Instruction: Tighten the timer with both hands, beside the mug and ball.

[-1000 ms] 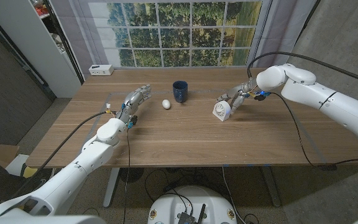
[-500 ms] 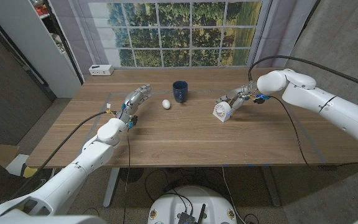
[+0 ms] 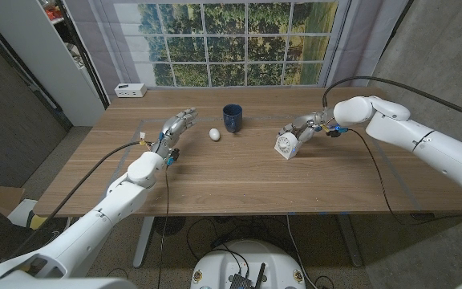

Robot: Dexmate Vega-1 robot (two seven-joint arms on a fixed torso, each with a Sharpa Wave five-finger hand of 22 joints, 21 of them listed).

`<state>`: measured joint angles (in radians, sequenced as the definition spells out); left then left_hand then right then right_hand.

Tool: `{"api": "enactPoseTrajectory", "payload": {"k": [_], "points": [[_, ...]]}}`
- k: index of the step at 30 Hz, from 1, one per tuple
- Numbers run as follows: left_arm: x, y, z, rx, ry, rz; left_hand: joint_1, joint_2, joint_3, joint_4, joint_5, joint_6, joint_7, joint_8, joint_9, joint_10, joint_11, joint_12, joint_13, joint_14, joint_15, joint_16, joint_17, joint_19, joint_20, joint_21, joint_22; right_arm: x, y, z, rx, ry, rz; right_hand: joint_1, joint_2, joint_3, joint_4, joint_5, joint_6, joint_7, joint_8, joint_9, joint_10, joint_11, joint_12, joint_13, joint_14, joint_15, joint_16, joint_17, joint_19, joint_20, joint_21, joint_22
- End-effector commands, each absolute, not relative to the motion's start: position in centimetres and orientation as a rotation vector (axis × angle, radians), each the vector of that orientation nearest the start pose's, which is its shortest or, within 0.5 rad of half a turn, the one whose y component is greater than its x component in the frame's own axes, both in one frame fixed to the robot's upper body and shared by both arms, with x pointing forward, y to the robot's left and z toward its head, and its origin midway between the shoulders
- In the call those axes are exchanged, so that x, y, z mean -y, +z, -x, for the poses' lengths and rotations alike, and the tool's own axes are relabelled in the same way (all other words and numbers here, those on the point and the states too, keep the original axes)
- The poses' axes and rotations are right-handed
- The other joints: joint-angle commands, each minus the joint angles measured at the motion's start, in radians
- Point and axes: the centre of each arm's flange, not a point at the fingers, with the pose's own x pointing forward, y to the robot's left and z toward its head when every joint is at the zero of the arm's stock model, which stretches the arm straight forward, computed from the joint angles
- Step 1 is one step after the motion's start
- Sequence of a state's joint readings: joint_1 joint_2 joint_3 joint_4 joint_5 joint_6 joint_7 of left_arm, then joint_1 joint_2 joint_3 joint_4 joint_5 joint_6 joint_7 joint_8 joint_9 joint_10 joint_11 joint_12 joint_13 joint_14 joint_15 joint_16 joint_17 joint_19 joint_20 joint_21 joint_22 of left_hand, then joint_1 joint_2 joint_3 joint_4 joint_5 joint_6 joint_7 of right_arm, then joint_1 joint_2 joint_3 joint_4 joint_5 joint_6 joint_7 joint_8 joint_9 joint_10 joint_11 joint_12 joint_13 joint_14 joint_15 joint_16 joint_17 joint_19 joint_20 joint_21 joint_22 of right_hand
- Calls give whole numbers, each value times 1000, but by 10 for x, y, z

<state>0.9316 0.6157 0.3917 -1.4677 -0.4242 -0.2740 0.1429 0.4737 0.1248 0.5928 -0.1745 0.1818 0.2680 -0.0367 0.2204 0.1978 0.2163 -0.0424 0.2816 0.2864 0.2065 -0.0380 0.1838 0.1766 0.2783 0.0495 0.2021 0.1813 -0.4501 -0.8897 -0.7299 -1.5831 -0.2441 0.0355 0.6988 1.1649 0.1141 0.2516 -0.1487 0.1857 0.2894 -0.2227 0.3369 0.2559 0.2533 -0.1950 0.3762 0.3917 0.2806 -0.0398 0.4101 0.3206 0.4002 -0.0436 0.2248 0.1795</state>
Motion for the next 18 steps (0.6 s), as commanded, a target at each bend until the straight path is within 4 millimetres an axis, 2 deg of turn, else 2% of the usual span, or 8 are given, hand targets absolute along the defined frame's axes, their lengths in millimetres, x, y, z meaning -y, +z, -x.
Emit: {"api": "enactPoseTrajectory", "payload": {"k": [1,7,9,18], "points": [[-277,-20,-608,684,-71,-283,53,-25,-10,-9,-7,69,-42,29,13,-8,-5,-2,11,-23,-1,0,3,-21,2,-6,1,250,56,-616,310,610,1345,21,17,-24,0,7,30,3,10,13,38,-5,26,44,81,-189,58,49,48,-17,17,5],[-271,-12,-601,720,-71,-325,94,-48,-23,-9,-4,108,-79,46,24,-12,-10,-2,17,-41,-7,0,3,-37,4,-9,0,252,66,-613,312,618,1216,25,11,-39,1,8,46,4,13,19,55,-5,40,62,107,-190,83,77,78,-10,28,8],[-269,-8,-599,735,-70,-351,113,-57,-28,-10,-2,119,-100,51,27,-14,-15,-2,19,-46,-7,1,3,-42,3,-8,0,252,69,-612,310,623,1176,26,10,-44,2,9,50,4,14,21,64,-4,45,68,113,-190,90,86,82,-6,29,8],[-262,14,-587,816,-80,-439,181,-79,-40,-11,7,157,-163,65,35,-28,-18,-5,25,-67,-5,0,3,-58,9,-9,0,249,86,-606,307,679,1035,21,11,-57,8,8,65,4,18,26,89,-4,61,82,131,-189,113,113,89,5,31,9]]}}
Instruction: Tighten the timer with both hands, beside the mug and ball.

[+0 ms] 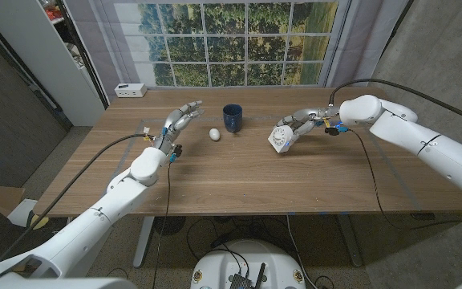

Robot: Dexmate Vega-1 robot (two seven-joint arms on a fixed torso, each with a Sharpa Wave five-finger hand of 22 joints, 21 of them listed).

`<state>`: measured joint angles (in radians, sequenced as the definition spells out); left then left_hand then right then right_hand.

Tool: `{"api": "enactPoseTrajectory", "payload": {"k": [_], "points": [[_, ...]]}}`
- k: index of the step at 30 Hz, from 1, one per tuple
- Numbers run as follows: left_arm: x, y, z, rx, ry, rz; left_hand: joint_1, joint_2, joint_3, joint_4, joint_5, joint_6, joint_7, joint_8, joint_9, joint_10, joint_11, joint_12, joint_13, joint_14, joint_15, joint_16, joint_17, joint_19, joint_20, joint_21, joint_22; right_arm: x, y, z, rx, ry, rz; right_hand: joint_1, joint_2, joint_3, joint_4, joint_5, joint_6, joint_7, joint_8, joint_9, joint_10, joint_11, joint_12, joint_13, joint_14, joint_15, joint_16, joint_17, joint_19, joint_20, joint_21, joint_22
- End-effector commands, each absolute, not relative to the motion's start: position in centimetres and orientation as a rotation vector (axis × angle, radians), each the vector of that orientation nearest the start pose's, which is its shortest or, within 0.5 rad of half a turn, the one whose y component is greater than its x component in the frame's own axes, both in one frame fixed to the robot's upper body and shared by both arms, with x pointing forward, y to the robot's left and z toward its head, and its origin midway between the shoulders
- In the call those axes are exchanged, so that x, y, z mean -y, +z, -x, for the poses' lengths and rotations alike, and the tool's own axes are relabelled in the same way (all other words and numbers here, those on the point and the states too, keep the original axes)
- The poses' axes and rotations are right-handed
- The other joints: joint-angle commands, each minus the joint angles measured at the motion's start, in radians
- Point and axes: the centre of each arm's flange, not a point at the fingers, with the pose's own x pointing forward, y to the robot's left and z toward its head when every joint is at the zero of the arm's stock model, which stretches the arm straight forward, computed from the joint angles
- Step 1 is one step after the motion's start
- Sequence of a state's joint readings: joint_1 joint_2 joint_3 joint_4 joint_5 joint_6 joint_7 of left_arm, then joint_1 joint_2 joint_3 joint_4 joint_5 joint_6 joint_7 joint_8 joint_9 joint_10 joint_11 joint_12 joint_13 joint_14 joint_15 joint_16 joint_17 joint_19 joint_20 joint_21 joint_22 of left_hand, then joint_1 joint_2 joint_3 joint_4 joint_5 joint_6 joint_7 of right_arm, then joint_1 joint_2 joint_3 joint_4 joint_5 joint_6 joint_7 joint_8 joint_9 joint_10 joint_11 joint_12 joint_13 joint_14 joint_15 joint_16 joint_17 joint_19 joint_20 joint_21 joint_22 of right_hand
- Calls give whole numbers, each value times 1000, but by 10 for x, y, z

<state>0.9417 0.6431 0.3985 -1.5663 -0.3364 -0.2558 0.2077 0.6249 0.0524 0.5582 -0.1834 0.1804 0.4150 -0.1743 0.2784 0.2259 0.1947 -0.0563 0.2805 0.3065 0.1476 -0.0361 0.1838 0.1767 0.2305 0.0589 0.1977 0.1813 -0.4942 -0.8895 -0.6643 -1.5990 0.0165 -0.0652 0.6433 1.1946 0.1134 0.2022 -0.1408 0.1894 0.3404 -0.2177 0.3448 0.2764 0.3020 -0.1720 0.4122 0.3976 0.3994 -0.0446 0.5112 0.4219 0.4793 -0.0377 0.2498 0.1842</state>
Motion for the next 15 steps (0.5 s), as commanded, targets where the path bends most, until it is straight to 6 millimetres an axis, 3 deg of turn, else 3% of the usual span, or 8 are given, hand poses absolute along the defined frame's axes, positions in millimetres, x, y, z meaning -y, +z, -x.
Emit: {"api": "enactPoseTrajectory", "payload": {"k": [1,3,15], "points": [[-262,17,-585,827,-83,-455,36,-8,-6,-2,10,13,-30,8,7,-9,-3,-5,6,-12,-7,-1,3,-13,0,-6,0,248,88,-605,308,688,1024,-8,13,-9,0,5,17,-1,11,7,48,-23,29,79,16,-186,17,17,11,1,6,4],[-260,23,-582,850,-86,-490,60,-16,-10,-2,15,26,-43,12,9,-13,-4,-5,7,-18,-6,0,3,-17,1,-5,0,245,91,-604,309,705,998,-8,15,-11,1,5,20,0,11,8,53,-22,33,83,23,-185,26,26,12,1,6,5],[-252,51,-564,978,-136,-598,178,-47,-42,7,41,172,-44,64,24,-9,-4,1,17,-30,-16,5,3,-28,6,0,0,219,107,-597,321,801,918,-7,14,-25,1,3,31,1,9,11,72,-12,49,105,49,-185,63,71,15,5,6,5]]}}
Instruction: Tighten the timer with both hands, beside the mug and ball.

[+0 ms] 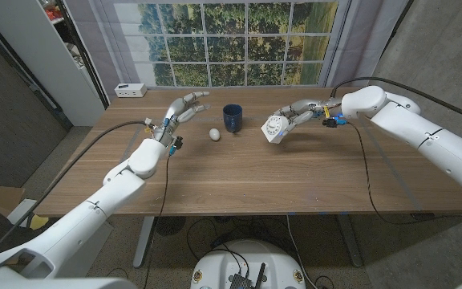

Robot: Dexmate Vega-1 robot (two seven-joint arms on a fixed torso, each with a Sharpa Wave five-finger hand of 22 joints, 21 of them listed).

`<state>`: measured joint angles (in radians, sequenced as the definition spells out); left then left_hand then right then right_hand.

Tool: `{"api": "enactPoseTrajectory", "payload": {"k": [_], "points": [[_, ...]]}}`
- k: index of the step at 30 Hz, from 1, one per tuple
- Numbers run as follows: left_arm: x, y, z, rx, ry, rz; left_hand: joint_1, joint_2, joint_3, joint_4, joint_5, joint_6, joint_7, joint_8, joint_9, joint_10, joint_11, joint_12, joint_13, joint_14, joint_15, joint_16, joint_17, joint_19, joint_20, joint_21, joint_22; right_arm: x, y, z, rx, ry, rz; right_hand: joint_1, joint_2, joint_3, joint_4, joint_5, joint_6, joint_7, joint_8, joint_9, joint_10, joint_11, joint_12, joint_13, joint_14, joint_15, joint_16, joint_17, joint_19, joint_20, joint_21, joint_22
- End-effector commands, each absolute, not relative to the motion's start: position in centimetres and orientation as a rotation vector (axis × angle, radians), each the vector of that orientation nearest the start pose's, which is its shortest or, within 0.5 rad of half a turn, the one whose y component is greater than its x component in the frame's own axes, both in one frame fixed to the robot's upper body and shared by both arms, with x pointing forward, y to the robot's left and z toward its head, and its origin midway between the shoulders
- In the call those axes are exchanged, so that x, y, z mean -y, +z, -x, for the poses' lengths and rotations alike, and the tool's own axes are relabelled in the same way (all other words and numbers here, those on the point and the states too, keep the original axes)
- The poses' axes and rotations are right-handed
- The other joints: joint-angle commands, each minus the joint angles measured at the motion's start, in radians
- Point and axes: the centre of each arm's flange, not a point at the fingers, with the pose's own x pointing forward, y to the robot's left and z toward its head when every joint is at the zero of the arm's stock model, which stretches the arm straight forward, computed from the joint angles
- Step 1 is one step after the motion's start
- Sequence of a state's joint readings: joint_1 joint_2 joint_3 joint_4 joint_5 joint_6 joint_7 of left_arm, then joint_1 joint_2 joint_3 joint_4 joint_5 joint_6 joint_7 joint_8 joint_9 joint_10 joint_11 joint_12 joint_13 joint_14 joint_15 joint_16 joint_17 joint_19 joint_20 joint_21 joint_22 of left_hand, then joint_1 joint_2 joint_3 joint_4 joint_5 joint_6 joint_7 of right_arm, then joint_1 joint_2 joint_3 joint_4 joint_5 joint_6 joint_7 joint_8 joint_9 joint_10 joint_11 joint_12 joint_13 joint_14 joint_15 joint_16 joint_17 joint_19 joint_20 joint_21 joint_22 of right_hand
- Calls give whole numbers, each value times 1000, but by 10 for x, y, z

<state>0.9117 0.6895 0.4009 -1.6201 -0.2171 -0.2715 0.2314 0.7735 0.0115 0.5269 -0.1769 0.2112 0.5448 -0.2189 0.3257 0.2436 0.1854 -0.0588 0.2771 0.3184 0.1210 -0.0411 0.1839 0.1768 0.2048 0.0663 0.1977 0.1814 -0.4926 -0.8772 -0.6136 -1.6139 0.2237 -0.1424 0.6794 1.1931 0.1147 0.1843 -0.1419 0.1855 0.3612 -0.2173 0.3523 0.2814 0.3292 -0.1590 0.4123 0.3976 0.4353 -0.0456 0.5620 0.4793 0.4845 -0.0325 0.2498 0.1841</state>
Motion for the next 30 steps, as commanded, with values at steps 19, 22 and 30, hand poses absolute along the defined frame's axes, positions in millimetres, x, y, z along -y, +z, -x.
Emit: {"api": "enactPoseTrajectory", "payload": {"k": [19,22,30], "points": [[-239,83,-562,1067,-319,-806,143,-90,-91,10,75,164,23,59,38,4,-29,10,17,-17,-25,4,5,-12,-3,2,1,179,127,-592,336,906,846,-22,12,-22,11,6,14,3,-5,8,82,23,81,132,33,-181,32,52,16,7,8,6],[-239,85,-563,1070,-340,-828,145,-98,-101,14,84,172,33,63,43,2,-30,10,18,-19,-25,5,6,-12,-4,2,1,176,131,-590,346,904,838,-31,12,-26,16,5,12,3,-6,8,81,28,82,135,35,-178,29,52,18,9,8,5],[-234,89,-568,1091,-382,-869,147,-111,-122,23,102,201,38,78,54,4,-31,11,21,-19,-29,7,7,-10,-6,4,2,161,137,-583,377,902,854,-40,11,-29,19,6,11,3,-9,8,87,35,89,142,45,-181,27,55,21,12,9,5]]}}
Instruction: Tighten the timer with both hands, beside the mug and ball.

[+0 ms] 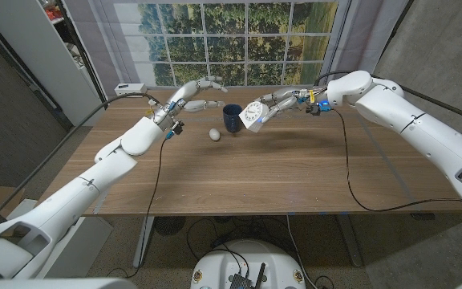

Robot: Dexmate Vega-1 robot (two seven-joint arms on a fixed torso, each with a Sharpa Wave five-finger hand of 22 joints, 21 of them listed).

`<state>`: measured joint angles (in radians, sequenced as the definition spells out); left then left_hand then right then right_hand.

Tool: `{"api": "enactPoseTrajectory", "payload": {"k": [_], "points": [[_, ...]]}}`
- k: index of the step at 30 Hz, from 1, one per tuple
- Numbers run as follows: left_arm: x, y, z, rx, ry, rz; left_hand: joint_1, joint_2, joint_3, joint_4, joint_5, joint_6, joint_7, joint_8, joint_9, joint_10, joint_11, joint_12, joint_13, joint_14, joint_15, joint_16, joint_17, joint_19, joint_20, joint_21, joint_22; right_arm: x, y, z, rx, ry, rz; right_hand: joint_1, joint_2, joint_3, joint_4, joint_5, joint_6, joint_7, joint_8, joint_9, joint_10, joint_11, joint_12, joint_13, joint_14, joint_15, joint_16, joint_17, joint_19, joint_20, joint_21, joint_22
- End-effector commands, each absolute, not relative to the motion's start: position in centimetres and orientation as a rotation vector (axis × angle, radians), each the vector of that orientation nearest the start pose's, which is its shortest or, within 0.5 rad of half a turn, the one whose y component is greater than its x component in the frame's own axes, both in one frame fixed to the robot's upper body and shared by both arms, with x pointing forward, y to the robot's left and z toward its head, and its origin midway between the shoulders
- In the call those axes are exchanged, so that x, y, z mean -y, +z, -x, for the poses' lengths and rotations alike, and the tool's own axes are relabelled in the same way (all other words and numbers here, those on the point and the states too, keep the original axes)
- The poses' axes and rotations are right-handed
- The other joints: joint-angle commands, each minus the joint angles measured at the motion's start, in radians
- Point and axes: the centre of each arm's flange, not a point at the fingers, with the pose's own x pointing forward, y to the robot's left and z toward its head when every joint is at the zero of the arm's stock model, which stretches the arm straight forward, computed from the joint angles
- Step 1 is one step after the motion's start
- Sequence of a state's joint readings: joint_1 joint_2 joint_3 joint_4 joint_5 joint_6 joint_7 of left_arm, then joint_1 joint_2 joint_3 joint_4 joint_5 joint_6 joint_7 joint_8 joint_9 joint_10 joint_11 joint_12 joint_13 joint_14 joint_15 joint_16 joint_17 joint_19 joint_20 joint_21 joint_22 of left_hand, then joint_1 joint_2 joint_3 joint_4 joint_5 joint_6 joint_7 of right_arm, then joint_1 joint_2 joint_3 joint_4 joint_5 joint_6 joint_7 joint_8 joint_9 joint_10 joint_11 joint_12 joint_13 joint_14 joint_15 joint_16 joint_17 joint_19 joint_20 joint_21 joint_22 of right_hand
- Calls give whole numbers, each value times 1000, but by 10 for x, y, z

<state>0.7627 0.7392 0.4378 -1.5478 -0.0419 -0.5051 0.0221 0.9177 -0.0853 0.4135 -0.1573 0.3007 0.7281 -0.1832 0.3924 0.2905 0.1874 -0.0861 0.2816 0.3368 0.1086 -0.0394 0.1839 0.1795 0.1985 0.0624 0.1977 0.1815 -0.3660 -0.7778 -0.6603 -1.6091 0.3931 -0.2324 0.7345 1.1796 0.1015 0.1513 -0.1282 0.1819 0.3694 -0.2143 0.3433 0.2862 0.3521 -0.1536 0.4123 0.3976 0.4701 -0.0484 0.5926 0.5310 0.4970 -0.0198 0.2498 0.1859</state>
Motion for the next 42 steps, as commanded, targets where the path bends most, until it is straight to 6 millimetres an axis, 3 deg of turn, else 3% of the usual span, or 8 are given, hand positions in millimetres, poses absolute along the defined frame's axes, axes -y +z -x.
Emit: {"api": "enactPoseTrajectory", "payload": {"k": [1,9,15,23,30,42], "points": [[-233,90,-568,1094,-390,-871,3,-17,-15,5,18,23,5,14,10,2,-5,6,3,-6,-30,7,5,-3,-2,5,2,159,138,-582,378,904,857,-29,24,3,6,9,3,0,0,4,65,31,90,143,12,-177,-4,4,9,0,9,3],[-228,95,-570,1126,-428,-882,-2,-30,-44,18,44,56,9,30,25,22,-23,14,6,4,-33,13,7,2,-3,8,3,145,141,-579,385,925,876,-39,24,0,10,10,9,1,0,4,69,40,95,149,23,-178,-7,5,13,2,10,3],[-224,100,-567,1147,-453,-909,-7,-34,-57,24,58,71,3,33,28,27,-20,16,7,10,-30,16,9,5,-3,9,3,135,142,-578,369,952,889,-44,24,0,11,10,14,1,0,4,70,42,97,151,28,-178,-11,5,14,2,10,3],[-222,107,-565,1146,-467,-964,20,-14,-56,24,84,102,-8,34,23,27,-34,16,9,9,-32,16,12,5,0,10,4,127,142,-579,342,981,899,-56,25,-3,16,10,20,2,1,4,69,42,100,157,33,-176,-16,6,14,3,9,3],[-219,112,-562,1138,-485,-1019,56,5,-50,17,104,111,-25,24,13,18,-31,12,10,-1,-31,13,12,4,2,10,5,126,143,-579,330,995,898,-65,25,-5,19,10,20,7,-1,4,66,47,101,161,36,-176,-23,5,11,2,7,2],[-221,117,-552,1117,-499,-1080,75,11,-57,19,119,145,-10,22,2,7,-33,6,11,-14,-28,10,12,3,3,11,5,130,144,-583,321,994,886,-73,28,-6,20,10,21,11,-5,4,66,42,104,168,37,-178,-30,10,8,4,4,2]]}}
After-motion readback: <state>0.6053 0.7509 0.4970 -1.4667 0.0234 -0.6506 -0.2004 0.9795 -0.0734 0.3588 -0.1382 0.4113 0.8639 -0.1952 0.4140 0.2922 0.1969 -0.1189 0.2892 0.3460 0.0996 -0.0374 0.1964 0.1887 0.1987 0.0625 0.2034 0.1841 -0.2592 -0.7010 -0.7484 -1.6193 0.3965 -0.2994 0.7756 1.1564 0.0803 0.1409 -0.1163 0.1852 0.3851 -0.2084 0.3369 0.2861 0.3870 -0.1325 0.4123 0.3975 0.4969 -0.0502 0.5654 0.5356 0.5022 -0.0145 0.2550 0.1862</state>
